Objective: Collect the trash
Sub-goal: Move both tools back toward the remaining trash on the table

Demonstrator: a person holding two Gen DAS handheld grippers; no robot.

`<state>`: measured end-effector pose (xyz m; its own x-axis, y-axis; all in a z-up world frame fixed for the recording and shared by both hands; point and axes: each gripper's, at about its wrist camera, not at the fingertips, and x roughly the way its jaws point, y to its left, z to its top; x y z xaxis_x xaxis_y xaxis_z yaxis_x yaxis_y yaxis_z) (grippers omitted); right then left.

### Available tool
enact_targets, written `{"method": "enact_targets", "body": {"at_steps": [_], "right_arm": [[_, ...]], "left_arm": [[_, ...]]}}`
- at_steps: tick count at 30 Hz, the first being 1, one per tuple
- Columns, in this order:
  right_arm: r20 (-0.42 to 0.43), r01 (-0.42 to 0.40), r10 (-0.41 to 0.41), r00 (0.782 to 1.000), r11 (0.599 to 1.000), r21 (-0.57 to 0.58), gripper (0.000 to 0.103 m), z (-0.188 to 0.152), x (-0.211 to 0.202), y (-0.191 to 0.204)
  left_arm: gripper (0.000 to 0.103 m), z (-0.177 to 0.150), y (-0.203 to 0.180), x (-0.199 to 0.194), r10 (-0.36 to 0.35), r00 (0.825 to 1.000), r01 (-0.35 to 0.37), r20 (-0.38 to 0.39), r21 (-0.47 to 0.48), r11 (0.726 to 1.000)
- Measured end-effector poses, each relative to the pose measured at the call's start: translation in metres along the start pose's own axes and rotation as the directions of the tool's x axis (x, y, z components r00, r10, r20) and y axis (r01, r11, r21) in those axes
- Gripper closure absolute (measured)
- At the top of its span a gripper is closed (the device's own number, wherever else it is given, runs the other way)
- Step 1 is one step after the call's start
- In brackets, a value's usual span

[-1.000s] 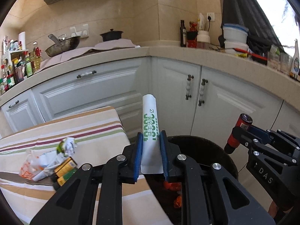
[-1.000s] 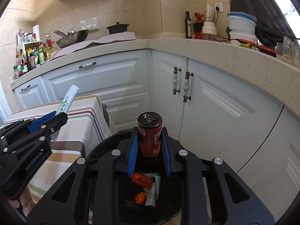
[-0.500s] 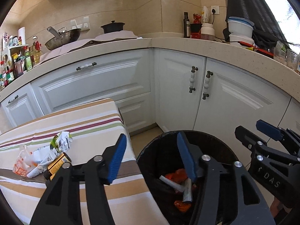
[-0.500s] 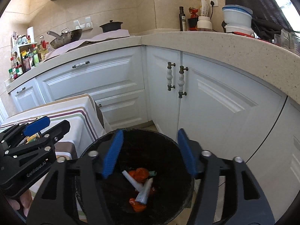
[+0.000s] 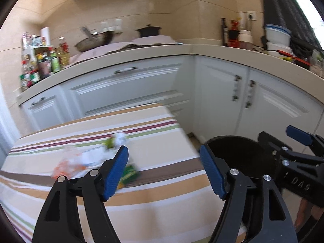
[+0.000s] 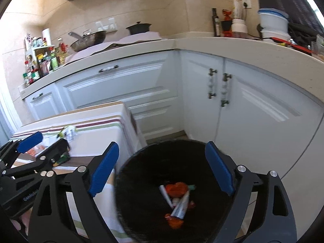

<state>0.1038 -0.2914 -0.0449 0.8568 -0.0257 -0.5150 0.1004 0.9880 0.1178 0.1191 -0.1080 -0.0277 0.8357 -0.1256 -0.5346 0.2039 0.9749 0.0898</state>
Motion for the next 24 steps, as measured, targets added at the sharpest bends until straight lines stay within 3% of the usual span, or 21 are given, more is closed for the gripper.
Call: {"method": "enact_targets", "body": {"at_steps": [6,12,24], "right_arm": [[-0.038,-0.073,0.071,0.997,0.996,-0.049,0.018,-0.001,0.008,0.05],[-0.083,-0.143,0.136,0.987,0.986,-0.083,0.018,-0.005,0.021,0.102],[-0.201,-0.162,0.133,0.97,0.978,-0.134,0.018,-0.018,0.057,0.177]], "left_arm": [[0.031,-0.014,0.057,-0.013,0.111,0.994,-0.112,-0.023,-0.063,0.992],[0.031,-0.031,0.109,-0.022,0.23,0.972,-0.235,-0.053,-0.109,0.966],[0.031,-0.056,0.178,-0.028,0.289,0.951,-0.306,-0.113,-0.196,0.932]]}}
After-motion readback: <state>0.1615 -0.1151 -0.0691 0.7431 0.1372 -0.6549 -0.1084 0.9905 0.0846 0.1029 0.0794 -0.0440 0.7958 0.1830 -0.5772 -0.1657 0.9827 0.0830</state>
